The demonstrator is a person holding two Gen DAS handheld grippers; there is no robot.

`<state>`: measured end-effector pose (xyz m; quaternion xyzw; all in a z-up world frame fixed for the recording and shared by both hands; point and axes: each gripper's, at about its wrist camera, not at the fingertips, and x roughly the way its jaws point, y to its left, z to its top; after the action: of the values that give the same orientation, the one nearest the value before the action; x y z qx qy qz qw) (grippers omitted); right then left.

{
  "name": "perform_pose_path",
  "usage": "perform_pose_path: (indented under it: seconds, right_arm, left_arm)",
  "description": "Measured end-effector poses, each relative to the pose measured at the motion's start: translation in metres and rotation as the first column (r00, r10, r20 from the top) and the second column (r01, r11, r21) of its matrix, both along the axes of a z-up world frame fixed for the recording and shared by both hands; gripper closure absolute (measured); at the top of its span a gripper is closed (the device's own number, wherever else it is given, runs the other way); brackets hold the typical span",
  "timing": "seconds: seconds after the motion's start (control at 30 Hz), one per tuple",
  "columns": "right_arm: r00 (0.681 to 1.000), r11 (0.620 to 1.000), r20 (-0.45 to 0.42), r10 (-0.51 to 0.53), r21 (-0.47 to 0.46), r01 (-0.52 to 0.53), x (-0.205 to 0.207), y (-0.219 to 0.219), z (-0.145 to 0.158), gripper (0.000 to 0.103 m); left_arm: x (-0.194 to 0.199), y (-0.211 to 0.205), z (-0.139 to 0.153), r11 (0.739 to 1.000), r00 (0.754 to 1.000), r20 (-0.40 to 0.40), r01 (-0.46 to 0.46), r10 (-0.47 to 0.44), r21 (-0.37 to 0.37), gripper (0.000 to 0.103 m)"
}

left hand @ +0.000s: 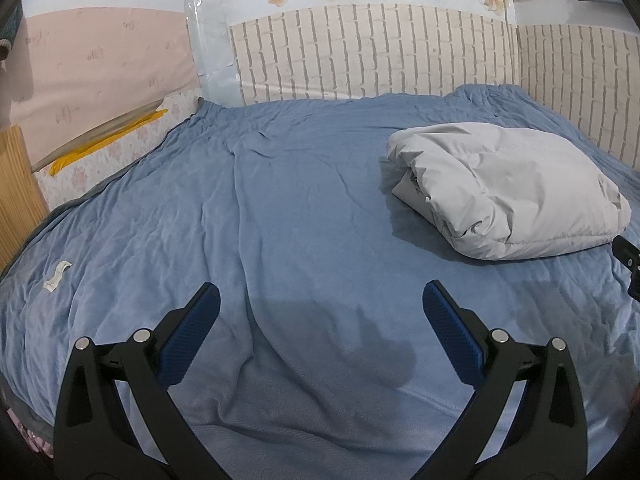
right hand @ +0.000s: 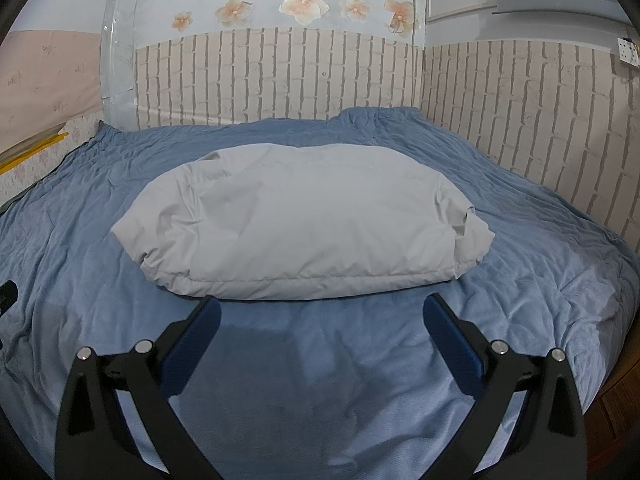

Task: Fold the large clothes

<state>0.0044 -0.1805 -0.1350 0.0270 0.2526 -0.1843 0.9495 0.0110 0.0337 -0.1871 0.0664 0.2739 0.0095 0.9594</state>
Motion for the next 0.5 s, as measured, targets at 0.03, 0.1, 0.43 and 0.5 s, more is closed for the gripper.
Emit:
perform_pose_path:
  seconds: [0.03, 0.1, 0.43, 0.5]
  right_arm:
    - [1.000, 1.000, 0.000, 0.000, 0.000, 0.000, 0.0012, 0.0005, 0.0004, 0.002]
    - [1.000, 1.000, 0.000, 0.001, 0.000, -0.001, 0.0006, -0.0008, -0.0006, 0.002]
    - [1.000, 1.000, -0.001, 0.003, 0.000, -0.003, 0.0001, -0.0024, -0.0006, 0.002]
    - [1.000, 1.000, -0.002, 0.003, 0.000, -0.003, 0.0005, -0.0025, -0.0004, 0.002]
  left_arm:
    - [0.0002, 0.0002, 0.0000, 1.000, 1.000, -0.001, 0.000, 0.000, 0.000, 0.003]
    - [0.0005, 0.0005, 0.0000, 1.000, 1.000, -0.001, 0.001, -0.001, 0.000, 0.003]
    - [0.0004, 0.0017, 0.0006, 1.000, 1.000, 0.001, 0.000, 0.000, -0.005, 0.003]
    - [0.0006, 0.0012, 0.0006, 1.000, 1.000, -0.001, 0.002, -0.002, -0.004, 0.003]
